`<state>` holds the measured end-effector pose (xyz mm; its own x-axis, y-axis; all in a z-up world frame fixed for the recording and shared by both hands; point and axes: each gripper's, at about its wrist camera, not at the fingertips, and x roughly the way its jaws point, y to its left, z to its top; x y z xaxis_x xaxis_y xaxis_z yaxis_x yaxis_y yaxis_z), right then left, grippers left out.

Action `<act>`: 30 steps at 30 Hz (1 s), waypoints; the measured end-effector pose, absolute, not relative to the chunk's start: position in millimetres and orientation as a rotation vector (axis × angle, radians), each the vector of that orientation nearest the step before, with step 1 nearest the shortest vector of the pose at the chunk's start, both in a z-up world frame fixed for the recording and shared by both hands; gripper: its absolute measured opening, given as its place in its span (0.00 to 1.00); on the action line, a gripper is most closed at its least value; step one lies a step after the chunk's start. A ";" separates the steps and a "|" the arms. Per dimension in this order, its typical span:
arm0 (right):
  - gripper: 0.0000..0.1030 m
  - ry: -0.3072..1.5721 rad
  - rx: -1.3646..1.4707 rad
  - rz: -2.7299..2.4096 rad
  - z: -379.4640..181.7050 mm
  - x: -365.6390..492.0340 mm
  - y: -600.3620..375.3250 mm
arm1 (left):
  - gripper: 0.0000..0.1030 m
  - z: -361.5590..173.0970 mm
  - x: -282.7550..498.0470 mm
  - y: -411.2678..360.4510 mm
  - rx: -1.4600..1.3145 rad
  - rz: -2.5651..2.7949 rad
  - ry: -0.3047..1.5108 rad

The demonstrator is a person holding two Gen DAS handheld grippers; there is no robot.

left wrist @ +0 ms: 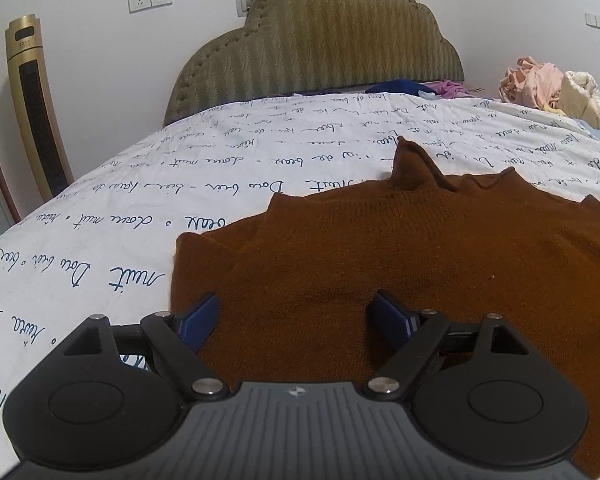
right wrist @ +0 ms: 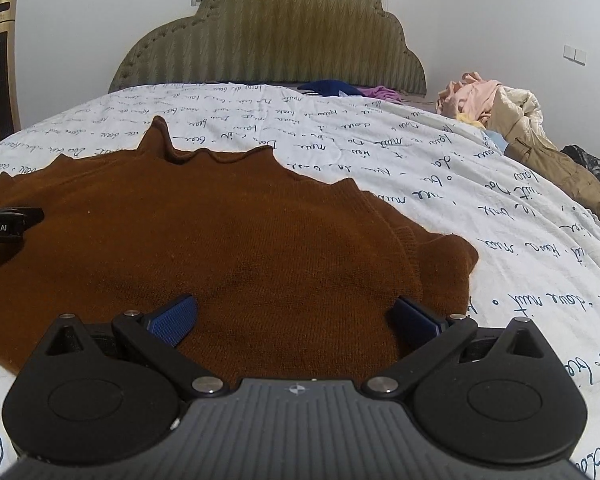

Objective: Fold small clothes

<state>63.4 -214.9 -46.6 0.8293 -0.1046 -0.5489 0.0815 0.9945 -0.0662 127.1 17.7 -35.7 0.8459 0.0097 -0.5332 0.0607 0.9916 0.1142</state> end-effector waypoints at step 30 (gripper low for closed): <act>1.00 0.457 -0.441 0.150 -21.1 4.6 -64.0 | 0.86 -0.7 128.2 139.4 -0.137 0.111 0.651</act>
<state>4.6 -64.0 -21.1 0.8885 0.0422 -0.4570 -0.2365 0.8955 -0.3771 128.2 139.4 -0.7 0.7903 0.0596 -0.6099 -0.1453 0.9851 -0.0921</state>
